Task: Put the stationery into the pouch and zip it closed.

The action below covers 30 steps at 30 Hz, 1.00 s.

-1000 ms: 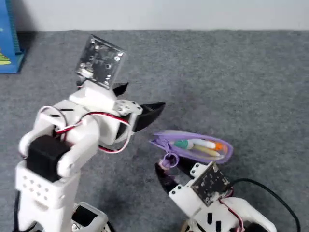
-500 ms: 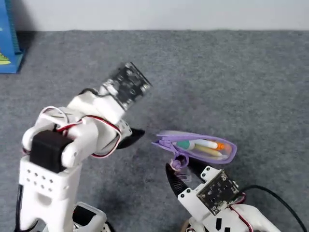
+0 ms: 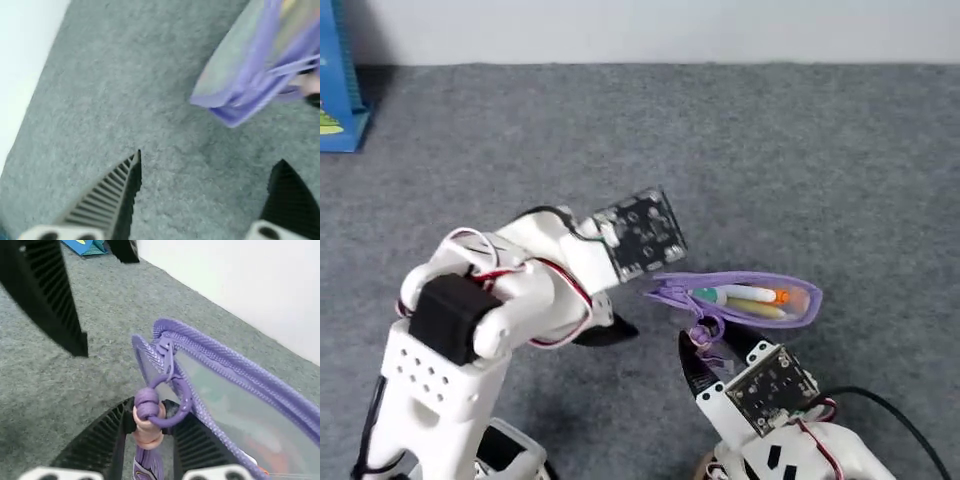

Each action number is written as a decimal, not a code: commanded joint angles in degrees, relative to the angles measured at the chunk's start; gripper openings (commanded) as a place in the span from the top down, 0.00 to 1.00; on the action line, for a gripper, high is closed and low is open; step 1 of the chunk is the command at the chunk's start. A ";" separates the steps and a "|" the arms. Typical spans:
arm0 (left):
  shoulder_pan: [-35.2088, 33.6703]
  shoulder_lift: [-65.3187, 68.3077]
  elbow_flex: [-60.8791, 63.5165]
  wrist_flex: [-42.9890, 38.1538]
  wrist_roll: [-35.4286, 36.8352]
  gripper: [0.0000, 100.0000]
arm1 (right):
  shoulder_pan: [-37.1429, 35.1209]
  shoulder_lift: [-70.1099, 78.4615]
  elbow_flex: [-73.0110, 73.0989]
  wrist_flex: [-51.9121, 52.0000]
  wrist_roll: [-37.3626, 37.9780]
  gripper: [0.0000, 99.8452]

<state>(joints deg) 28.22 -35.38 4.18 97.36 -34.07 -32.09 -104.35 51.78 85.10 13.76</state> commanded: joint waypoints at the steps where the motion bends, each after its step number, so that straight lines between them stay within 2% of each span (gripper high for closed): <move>1: 2.81 -0.26 -0.48 -2.11 1.23 0.62 | 1.01 0.40 -2.64 0.31 0.18 0.99; 8: 6.51 0.09 4.09 -10.20 2.11 0.62 | 1.01 0.40 -2.64 0.31 0.00 0.99; 11: 8.79 0.18 9.19 -15.74 5.19 0.62 | 1.01 0.40 -2.64 0.04 -0.09 0.99; 17: 8.35 -0.26 18.07 -26.46 6.07 0.63 | 1.27 0.31 -2.64 0.31 0.00 0.99; 25: 8.26 -0.35 18.77 -27.52 6.07 0.73 | 1.63 0.31 -2.64 -0.13 -0.09 0.99; 30: 8.26 -1.05 18.86 -27.43 11.60 0.75 | 7.78 0.31 -2.55 -1.80 -1.23 0.99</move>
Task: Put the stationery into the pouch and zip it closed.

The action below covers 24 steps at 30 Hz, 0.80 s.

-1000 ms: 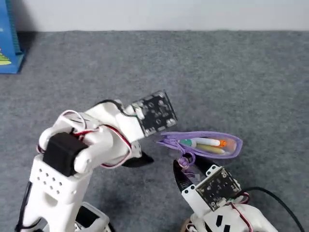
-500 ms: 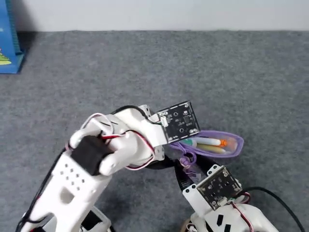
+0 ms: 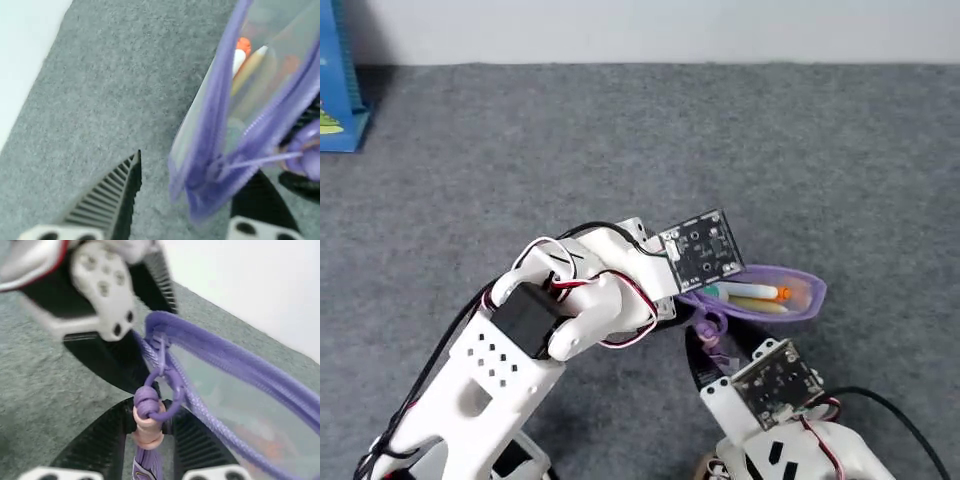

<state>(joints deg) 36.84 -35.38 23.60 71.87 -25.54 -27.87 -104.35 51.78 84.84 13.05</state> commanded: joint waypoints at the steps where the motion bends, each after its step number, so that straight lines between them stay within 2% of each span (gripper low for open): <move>1: -0.35 -1.85 -0.40 -1.93 3.43 0.75 | 4.88 0.31 -2.55 -1.63 -0.44 0.99; 4: 0.97 -5.98 1.36 -2.37 3.60 0.77 | 6.99 0.31 -2.55 -1.63 -0.44 0.99; 11: 7.38 -17.14 9.27 -6.07 3.60 0.84 | 7.08 0.31 -2.55 -1.71 -0.88 0.99; 17: 7.82 -22.07 16.22 -12.13 3.60 0.86 | 7.08 0.31 -2.55 -1.71 -0.88 0.99; 24: 7.82 -22.24 17.54 -12.48 3.60 0.86 | 7.08 0.31 -2.55 -1.71 -0.97 0.99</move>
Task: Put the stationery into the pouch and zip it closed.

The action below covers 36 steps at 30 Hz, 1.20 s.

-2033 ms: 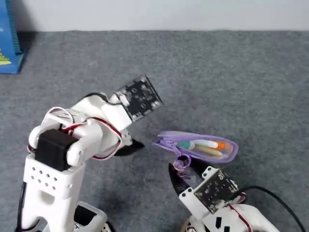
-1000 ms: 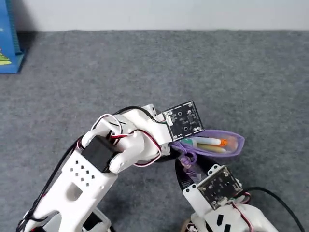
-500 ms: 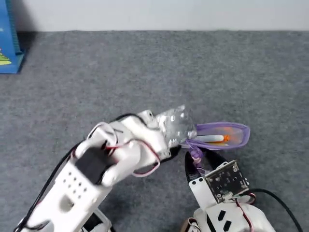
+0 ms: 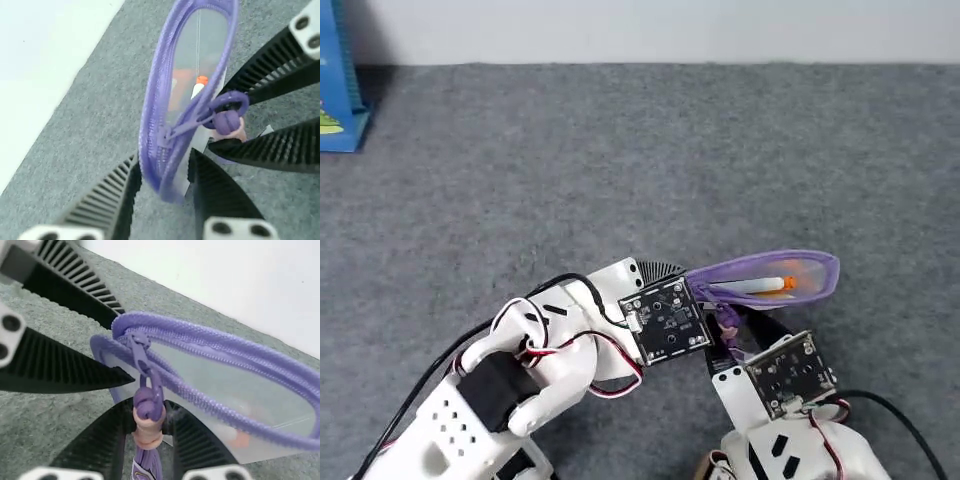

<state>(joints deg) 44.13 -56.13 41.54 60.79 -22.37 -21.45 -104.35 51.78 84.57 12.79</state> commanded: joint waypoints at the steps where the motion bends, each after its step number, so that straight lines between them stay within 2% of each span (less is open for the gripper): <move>1: 0.53 -1.49 -0.40 -1.41 0.44 0.86 | 0.66 0.31 -2.55 -1.45 -0.70 0.99; 7: 0.79 -1.67 -0.40 -1.85 0.26 0.94 | 0.66 0.31 -2.55 -1.27 -2.37 0.99; 17: 0.88 -1.76 -0.48 -1.85 0.26 0.99 | 1.01 0.31 -2.55 -1.27 -3.08 0.99; 27: 0.79 -1.76 -0.40 -1.85 0.44 0.98 | 0.66 0.31 -2.55 -1.36 -3.16 0.99; 31: 0.53 -1.41 -0.31 -4.22 0.44 0.98 | 0.66 0.31 -2.64 -1.36 -3.16 0.99; 36: 0.44 -1.41 2.33 -9.49 2.90 0.89 | 0.66 0.31 -2.64 -1.10 -3.16 0.99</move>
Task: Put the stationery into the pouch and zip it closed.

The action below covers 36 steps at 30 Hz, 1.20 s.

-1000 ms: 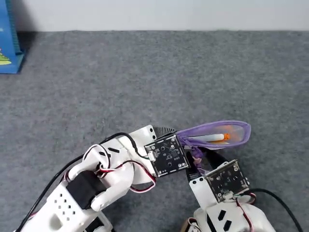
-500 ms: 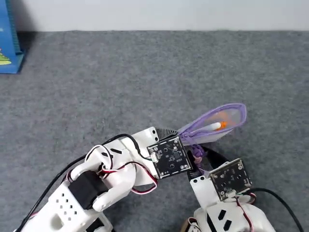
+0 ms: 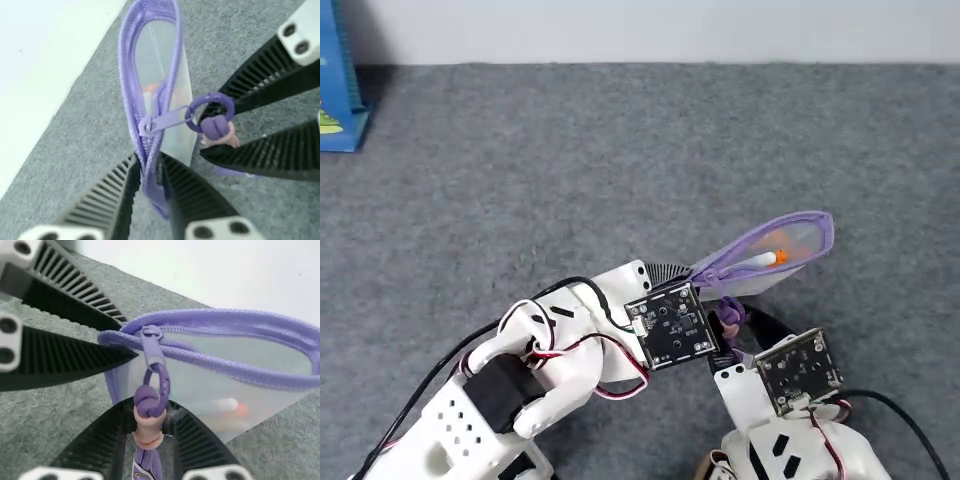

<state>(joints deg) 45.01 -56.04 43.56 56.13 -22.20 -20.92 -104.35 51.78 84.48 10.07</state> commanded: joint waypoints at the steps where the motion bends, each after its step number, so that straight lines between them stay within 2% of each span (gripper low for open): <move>1: -0.53 -1.58 1.54 -6.95 4.40 0.87 | 0.13 0.31 -2.64 -0.92 -0.44 0.99; 6: -1.67 -1.67 6.37 -13.36 6.24 0.83 | 0.13 0.31 -2.64 -0.75 -0.44 0.99; 15: -1.58 -1.93 6.64 -13.45 5.98 0.83 | 0.40 0.31 -2.64 -0.75 -0.44 0.99; 23: -1.58 -1.93 6.99 -13.36 5.98 0.98 | 0.57 0.31 -2.64 -1.19 0.09 0.99; 30: -1.58 -1.93 6.46 -10.02 5.98 0.99 | 0.66 0.31 -2.64 -2.15 0.18 0.99; 36: -1.58 -2.02 6.37 -5.36 5.98 0.99 | 9.54 0.48 -2.20 -8.57 3.43 0.99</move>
<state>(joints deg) 43.96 -56.75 50.77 48.04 -16.31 -15.91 -104.35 51.78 79.56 11.30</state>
